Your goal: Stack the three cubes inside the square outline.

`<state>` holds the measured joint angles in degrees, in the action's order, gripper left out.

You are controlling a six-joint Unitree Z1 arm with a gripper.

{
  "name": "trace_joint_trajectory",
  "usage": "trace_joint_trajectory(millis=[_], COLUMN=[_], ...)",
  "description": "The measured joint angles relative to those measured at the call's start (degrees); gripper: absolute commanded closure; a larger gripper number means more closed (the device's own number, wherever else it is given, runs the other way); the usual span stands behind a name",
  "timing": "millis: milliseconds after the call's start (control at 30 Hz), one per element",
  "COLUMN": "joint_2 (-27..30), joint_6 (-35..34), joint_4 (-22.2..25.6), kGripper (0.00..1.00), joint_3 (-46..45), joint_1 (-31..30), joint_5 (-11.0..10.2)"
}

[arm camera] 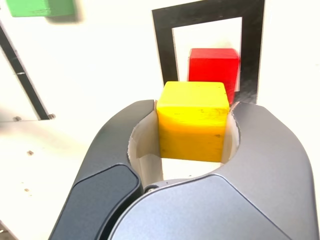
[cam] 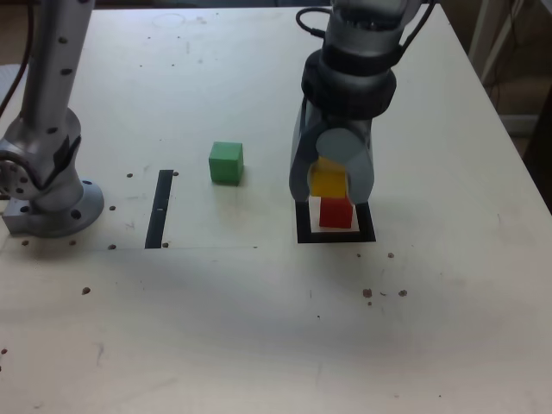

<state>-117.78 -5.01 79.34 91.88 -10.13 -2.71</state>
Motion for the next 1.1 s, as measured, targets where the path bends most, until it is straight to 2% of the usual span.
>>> trace_joint_trajectory(millis=[200,533,1100], joint_2=[-0.01,0.03,-0.01], joint_6=[0.18,0.72,0.72], joint_4=[-3.09,-3.14,-3.97], kGripper=[0.70,0.66,0.61], joint_3=[-1.84,-1.81,-1.96], joint_1=[0.41,1.11,1.18], joint_5=[-0.27,-1.34,-0.94])
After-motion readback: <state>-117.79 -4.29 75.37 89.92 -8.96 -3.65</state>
